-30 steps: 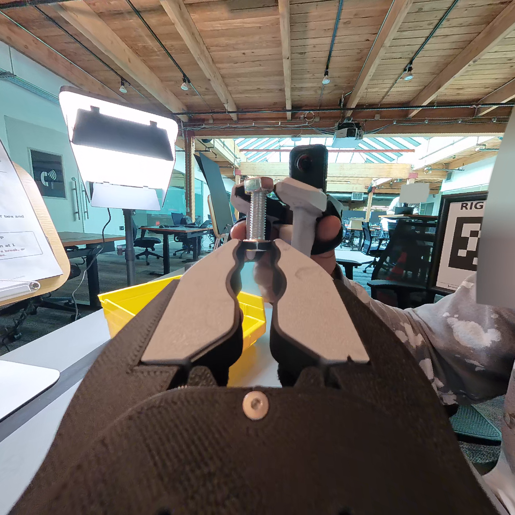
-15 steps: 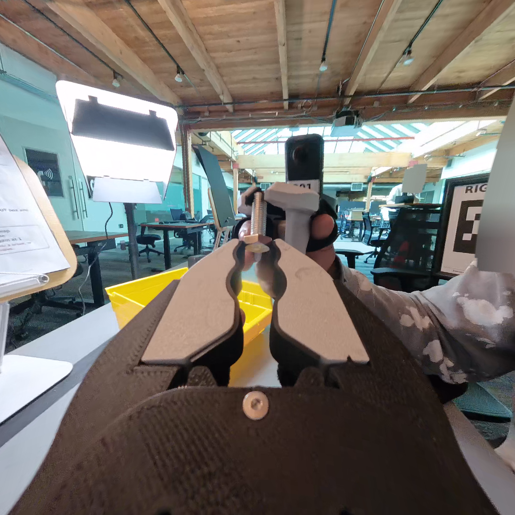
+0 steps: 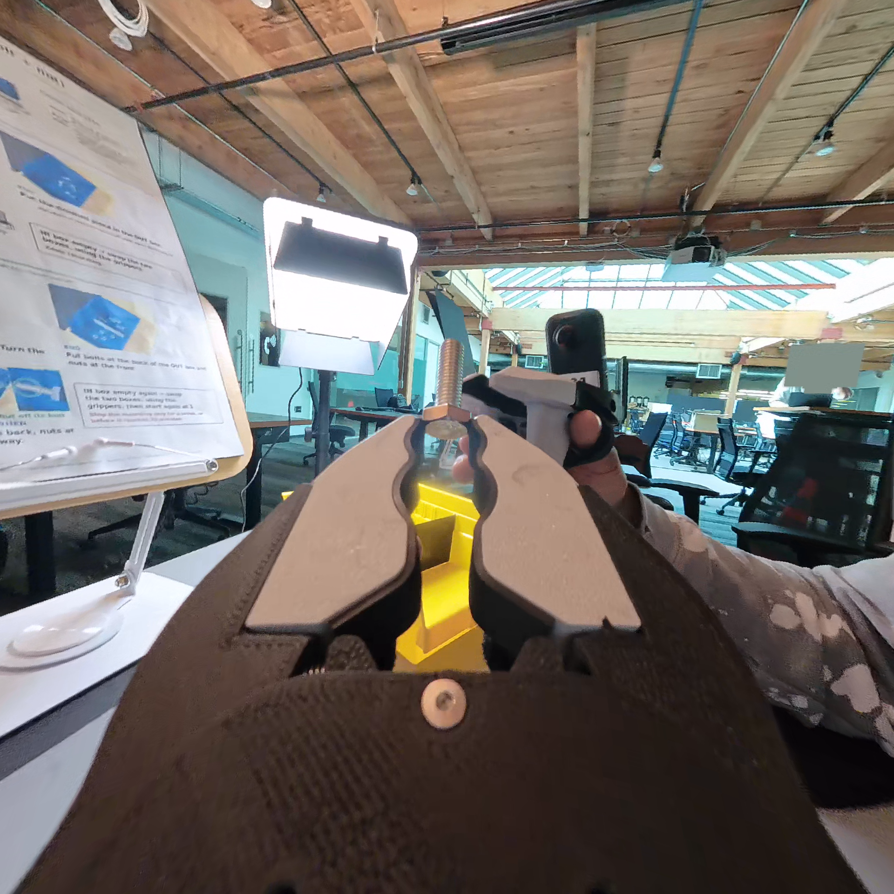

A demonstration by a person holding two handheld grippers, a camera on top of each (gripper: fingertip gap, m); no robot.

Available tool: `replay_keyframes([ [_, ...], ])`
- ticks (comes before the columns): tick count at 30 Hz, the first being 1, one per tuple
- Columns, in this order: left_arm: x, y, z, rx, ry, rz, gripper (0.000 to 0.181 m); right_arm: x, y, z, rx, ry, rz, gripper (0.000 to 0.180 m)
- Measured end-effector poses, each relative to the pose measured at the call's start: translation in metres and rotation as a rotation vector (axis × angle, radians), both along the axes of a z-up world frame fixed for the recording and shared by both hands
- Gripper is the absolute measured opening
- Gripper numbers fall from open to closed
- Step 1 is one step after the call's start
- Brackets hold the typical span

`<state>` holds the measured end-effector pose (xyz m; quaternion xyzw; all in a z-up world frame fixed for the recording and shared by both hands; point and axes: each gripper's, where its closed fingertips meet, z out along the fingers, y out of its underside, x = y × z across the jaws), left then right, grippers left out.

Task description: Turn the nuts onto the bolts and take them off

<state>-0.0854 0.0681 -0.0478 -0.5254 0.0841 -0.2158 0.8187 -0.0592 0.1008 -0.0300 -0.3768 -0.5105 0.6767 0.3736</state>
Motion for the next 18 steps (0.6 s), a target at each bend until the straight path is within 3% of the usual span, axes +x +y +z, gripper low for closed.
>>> replay_keyframes([
  [18, -0.018, 0.008, -0.015, -0.045, -0.006, 0.055, 0.018, -0.004, -0.003, 0.001, -0.009, 0.082, -0.043, 0.009],
])
